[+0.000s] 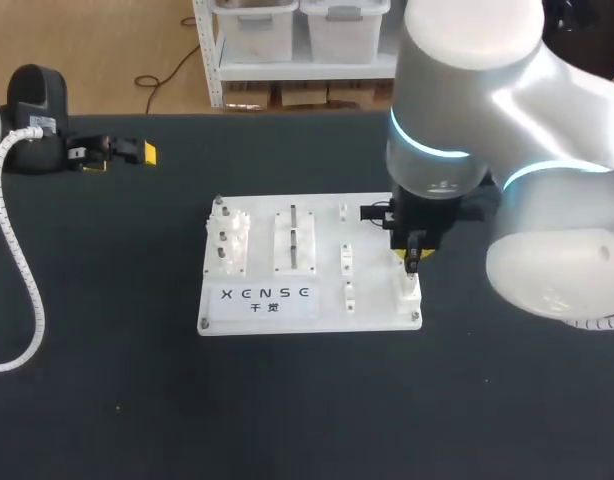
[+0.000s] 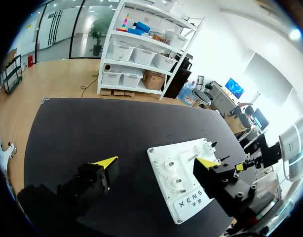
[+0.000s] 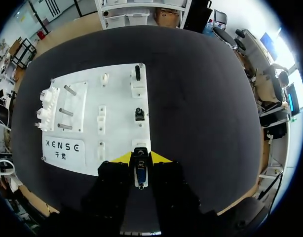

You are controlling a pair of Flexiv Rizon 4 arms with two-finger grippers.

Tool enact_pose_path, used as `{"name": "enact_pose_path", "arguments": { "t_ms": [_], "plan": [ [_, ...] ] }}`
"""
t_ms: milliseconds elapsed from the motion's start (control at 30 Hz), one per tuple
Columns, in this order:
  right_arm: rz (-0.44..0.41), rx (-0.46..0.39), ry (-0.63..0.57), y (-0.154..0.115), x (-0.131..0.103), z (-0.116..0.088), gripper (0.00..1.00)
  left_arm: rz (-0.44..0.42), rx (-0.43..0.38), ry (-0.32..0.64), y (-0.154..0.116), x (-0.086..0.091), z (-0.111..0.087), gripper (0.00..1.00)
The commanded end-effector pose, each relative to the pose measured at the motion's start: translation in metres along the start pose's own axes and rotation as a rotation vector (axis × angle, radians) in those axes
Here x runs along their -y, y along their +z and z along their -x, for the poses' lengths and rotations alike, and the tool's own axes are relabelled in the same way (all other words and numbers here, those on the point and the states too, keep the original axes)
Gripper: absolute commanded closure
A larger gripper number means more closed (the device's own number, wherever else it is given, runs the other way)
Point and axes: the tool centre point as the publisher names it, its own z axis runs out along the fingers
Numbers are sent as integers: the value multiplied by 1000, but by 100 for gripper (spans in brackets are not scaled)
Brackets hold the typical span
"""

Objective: Insert the USB connector, Ethernet cable, and multi-pin plug into their matching sockets one by one.

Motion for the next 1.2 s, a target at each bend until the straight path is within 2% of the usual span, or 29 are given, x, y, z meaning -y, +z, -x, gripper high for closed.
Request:
{"name": "enact_pose_path", "arguments": {
  "t_ms": [33, 1200],
  "plan": [
    [-2, 3, 1, 2, 1, -2, 100, 0, 0, 0, 0, 0, 0, 0],
    [-24, -2, -9, 18, 3, -7, 100, 0, 0, 0, 0, 0, 0, 0]
  ]
}}
